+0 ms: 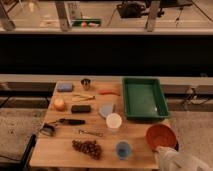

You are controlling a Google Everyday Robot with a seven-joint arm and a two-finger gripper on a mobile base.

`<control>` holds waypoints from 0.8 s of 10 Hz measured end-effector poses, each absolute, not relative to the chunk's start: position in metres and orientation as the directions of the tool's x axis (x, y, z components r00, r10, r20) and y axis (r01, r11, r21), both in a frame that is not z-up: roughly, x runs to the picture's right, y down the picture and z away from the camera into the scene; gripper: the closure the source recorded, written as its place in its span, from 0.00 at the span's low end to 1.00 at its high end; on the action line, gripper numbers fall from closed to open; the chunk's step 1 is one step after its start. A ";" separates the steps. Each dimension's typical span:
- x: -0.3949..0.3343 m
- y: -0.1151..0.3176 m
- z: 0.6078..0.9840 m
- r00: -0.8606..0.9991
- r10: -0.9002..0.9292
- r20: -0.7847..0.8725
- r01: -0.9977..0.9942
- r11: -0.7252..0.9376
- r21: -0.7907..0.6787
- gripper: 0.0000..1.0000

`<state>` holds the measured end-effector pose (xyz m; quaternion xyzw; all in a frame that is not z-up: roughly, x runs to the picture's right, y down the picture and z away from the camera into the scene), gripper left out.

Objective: Stack bowls on top of each other

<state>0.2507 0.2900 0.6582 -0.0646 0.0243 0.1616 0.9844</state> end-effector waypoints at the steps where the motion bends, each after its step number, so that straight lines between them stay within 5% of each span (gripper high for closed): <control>1: 0.253 0.293 0.660 0.945 0.320 -0.069 -0.327 0.938 -0.117 0.98; 8: 0.275 0.304 0.659 0.916 0.396 -0.068 -0.400 0.913 -0.083 0.98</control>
